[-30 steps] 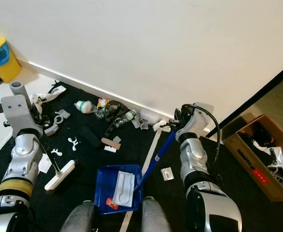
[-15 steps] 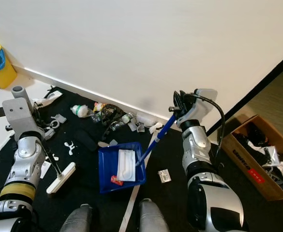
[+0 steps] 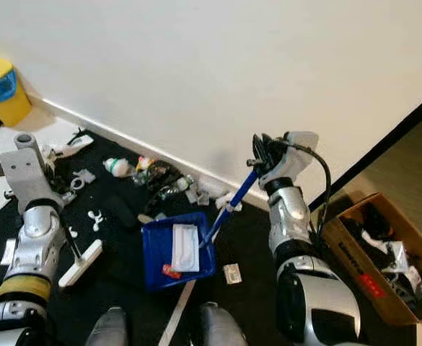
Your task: Sweep floor
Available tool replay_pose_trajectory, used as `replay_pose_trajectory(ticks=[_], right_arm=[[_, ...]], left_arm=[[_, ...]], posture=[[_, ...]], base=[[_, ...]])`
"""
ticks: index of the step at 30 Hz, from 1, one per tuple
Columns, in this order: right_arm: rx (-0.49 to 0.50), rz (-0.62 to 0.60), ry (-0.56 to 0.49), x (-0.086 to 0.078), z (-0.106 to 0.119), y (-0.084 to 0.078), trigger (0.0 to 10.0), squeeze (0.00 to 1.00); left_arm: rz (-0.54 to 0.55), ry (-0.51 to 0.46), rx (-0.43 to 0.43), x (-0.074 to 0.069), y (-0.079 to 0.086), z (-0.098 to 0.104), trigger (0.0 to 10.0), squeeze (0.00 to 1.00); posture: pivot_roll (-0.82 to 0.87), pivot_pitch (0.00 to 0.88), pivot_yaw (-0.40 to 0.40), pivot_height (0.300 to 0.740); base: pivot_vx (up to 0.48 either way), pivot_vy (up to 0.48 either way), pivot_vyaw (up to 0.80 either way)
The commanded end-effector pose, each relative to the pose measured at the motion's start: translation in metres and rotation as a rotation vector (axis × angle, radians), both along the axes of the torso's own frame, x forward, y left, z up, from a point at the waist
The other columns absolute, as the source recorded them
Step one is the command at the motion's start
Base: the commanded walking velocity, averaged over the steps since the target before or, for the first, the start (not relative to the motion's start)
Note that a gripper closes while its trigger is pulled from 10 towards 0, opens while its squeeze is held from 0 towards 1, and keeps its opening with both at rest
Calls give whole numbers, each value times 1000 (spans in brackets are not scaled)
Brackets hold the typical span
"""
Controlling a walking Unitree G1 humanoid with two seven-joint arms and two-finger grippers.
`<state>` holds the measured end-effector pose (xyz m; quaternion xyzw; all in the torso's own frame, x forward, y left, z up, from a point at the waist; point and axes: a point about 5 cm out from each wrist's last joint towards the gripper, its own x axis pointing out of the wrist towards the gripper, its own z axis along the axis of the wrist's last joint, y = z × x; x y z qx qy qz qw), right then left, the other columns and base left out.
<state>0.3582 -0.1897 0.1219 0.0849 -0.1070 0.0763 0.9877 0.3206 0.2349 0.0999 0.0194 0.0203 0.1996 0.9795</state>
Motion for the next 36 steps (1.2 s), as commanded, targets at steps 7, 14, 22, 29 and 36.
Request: replay_pose_trajectory(ticks=[7,14,22,29,36], right_arm=[[1,-10,-10,-2,-1,-3,10000,0],[0,-8,-9,-2,0,-2,10000,0],[0,-13,-22,0,4,-2,10000,0],[-8,-27,-33,1,6,-4,10000,0],[-12,-51,-42,0,8,-9,10000,0]], left_arm=[[-14,-30,-29,4,-7,7,10000,0],[-8,-28,-28,5,-5,8,10000,0],[-1,-22,-29,5,-2,8,10000,0],[7,-12,-49,6,0,6,10000,0],[9,-6,-51,6,3,6,10000,0]], posture=[[63,106,-84,740],[62,103,-86,740],[57,100,-85,740],[52,97,-87,740],[51,94,-82,740]], base=[[0,-480,0],[0,-480,0],[0,-480,0],[0,-69,0],[0,0,0]])
